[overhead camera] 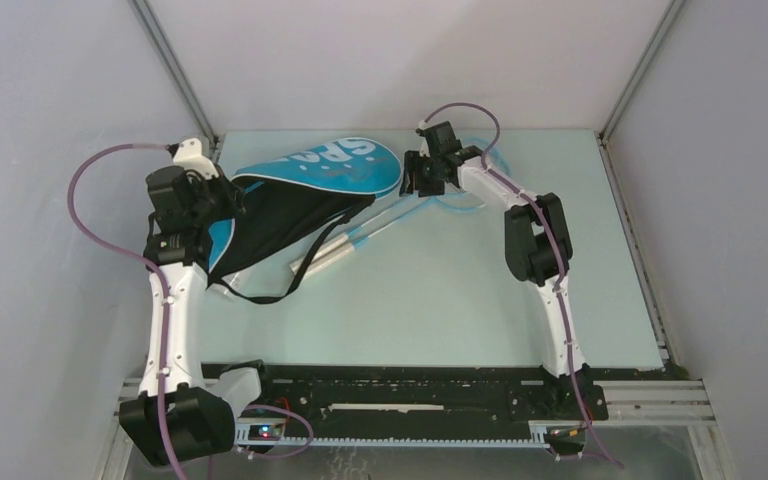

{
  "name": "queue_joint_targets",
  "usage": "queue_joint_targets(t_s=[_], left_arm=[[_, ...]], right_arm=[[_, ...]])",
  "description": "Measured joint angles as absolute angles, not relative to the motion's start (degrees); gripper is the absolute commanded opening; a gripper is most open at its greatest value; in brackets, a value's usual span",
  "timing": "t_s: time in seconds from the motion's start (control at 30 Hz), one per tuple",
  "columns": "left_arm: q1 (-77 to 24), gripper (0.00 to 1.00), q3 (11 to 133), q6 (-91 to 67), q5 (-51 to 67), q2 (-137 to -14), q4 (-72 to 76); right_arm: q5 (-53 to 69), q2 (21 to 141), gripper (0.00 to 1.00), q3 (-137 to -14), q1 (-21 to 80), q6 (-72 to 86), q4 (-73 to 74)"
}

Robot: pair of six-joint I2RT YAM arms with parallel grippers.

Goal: Pack up the badminton gear
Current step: Move the racket to the center of the board.

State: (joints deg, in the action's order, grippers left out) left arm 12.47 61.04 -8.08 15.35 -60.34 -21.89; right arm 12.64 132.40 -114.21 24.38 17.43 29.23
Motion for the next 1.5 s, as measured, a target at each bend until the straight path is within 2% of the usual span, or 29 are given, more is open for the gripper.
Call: queue_joint_targets(t_s=[0.37, 0.83, 1.13, 1.5], left_arm=[[12.5, 0.0, 61.0, -8.1, 17.4, -60.3, -21.3], [12.5, 0.0, 61.0, -8.1, 18.4, -60.2, -20.7], [12.5, 0.0, 61.0, -8.0, 18.8, -60.1, -20.7], [12.5, 0.0, 62.6, -6.0, 23.0, -60.1, -21.1]], right_arm=[[11.4, 134.5, 0.64, -114.5, 23.9, 22.5, 31.0], [9.5, 141.6, 0.62, -121.6, 23.7, 24.7, 33.5], [10.6, 135.1, 0.6, -110.5, 21.6, 22.1, 31.7], [12.2, 126.5, 0.58, -98.4, 13.3, 9.5, 37.1]])
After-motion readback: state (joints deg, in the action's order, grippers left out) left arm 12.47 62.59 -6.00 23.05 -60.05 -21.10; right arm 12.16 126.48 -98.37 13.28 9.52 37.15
